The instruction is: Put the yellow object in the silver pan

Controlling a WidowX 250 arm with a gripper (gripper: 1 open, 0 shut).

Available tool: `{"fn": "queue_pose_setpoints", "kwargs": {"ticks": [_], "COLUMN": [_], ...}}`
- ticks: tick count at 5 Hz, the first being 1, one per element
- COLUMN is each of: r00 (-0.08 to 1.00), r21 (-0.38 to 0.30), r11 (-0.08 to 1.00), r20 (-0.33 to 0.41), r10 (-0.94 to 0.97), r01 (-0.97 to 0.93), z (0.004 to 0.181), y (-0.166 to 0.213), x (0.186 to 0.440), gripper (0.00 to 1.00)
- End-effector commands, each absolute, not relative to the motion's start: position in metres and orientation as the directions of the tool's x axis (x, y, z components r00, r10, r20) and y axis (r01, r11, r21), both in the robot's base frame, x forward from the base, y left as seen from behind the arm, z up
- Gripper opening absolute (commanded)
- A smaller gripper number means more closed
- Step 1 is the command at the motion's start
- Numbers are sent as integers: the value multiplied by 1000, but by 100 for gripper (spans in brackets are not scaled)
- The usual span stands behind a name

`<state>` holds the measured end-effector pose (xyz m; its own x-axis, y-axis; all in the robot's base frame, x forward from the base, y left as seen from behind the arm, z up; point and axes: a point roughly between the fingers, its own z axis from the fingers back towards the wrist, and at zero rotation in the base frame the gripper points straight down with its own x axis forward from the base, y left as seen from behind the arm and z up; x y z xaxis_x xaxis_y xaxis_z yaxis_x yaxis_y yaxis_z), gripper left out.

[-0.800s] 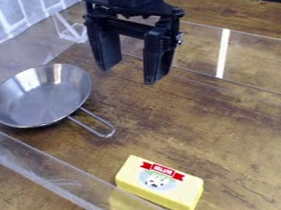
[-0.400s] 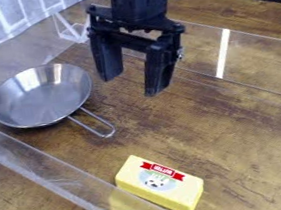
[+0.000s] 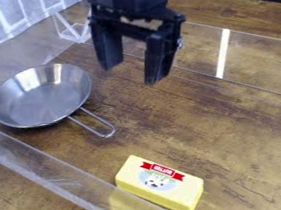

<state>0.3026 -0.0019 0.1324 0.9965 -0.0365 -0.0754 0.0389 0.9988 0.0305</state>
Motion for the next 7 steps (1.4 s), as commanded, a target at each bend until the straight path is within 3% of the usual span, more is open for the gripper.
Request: {"fn": "queue_pose_setpoints", "kwargs": {"ticks": [1,7], "r00": [1000,999], "r21": [32,10], "r11": [999,1000], "r20": [-31,-46], "r10": [-2,6], "r01": [3,-6], "z": [147,143], "y": [4,6], "x": [308,299], "gripper": [100,100]}}
